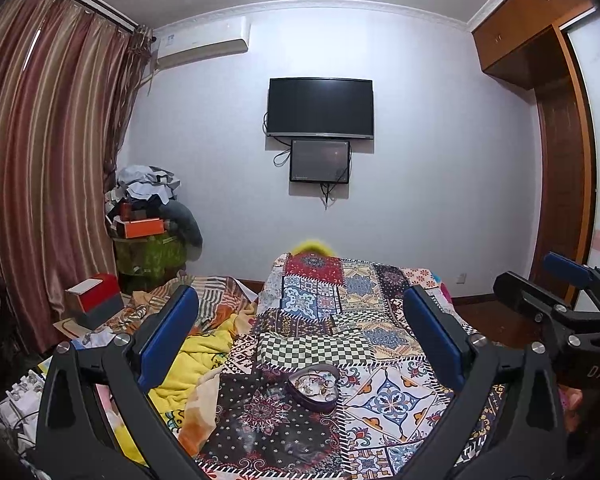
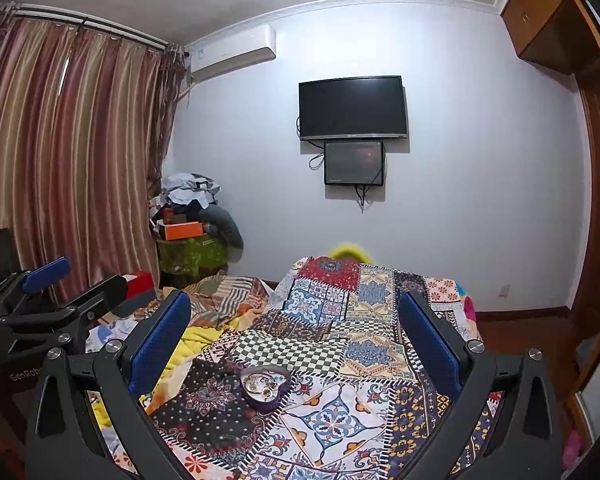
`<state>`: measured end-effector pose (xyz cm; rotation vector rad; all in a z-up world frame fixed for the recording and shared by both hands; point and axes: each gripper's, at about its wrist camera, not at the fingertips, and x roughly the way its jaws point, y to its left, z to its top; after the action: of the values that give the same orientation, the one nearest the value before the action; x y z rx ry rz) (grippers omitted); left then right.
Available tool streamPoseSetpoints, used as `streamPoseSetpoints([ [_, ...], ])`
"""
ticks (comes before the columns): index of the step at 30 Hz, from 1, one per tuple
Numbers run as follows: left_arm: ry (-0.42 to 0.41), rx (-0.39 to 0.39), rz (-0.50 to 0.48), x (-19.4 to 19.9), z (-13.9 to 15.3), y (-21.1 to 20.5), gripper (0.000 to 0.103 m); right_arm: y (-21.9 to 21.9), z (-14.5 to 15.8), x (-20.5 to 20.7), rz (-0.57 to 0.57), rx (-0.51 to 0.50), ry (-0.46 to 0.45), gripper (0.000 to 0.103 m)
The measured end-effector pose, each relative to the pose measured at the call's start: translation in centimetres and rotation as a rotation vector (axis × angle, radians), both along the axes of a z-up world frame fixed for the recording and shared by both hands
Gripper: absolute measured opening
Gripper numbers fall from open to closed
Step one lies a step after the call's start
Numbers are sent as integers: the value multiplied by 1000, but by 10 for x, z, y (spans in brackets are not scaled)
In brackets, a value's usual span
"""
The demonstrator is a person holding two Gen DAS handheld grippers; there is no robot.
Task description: Organize jewelry
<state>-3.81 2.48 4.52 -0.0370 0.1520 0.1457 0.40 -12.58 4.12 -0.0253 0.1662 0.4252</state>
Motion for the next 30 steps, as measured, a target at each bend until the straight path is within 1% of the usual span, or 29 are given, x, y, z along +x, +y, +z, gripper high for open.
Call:
streamPoseSetpoints([
  [30,10,-36,-19,3,-1,4,103,-1,0,1,-9,-3,8,103],
])
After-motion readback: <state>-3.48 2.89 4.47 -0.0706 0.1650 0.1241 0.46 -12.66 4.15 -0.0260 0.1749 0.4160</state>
